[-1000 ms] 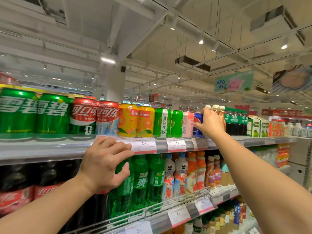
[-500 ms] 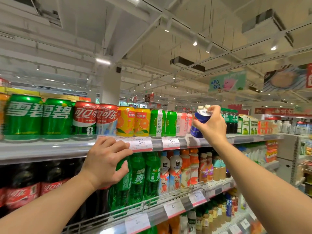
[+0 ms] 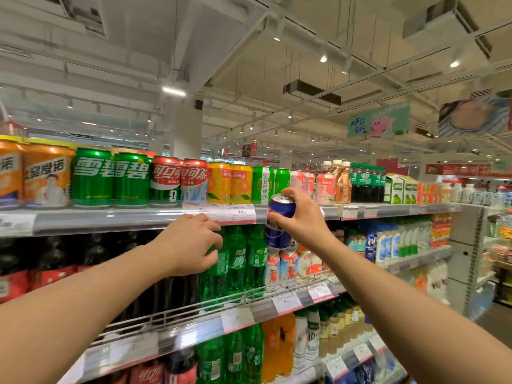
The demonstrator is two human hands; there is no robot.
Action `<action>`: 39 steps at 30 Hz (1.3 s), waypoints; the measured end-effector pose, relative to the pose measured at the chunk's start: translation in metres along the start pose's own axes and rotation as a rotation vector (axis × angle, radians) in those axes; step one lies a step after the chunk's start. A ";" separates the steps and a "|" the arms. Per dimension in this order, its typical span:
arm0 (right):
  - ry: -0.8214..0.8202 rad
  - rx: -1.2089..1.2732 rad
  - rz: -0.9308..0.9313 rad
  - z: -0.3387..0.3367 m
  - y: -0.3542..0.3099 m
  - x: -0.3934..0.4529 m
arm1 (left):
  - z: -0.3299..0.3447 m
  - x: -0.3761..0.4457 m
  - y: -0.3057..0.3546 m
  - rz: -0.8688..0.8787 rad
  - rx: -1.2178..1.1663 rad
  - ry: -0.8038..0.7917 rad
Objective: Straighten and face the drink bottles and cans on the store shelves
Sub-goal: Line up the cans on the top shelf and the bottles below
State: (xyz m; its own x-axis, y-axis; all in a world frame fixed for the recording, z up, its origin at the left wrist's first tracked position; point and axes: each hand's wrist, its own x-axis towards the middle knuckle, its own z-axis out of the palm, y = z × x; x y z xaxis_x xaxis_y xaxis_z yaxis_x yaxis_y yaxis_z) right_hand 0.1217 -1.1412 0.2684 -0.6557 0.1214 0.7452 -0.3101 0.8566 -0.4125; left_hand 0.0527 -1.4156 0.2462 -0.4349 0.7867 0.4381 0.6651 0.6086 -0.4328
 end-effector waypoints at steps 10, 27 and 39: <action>-0.162 0.178 -0.196 0.060 -0.092 -0.001 | -0.038 -0.093 -0.044 -0.075 -0.006 -0.021; -0.379 0.668 -0.391 0.217 -0.274 0.006 | -0.106 -0.289 -0.155 -0.562 0.066 0.277; -0.343 0.892 -0.455 0.266 -0.307 0.013 | -0.128 -0.327 -0.231 -0.789 0.061 0.410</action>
State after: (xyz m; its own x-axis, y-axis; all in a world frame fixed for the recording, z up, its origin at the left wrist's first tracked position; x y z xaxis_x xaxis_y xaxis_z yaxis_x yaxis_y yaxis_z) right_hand 0.0254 -1.5363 0.2648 -0.4665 -0.3858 0.7960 -0.8777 0.0902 -0.4707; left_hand 0.1193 -1.8269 0.3036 -0.4934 0.0452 0.8686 0.2253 0.9712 0.0775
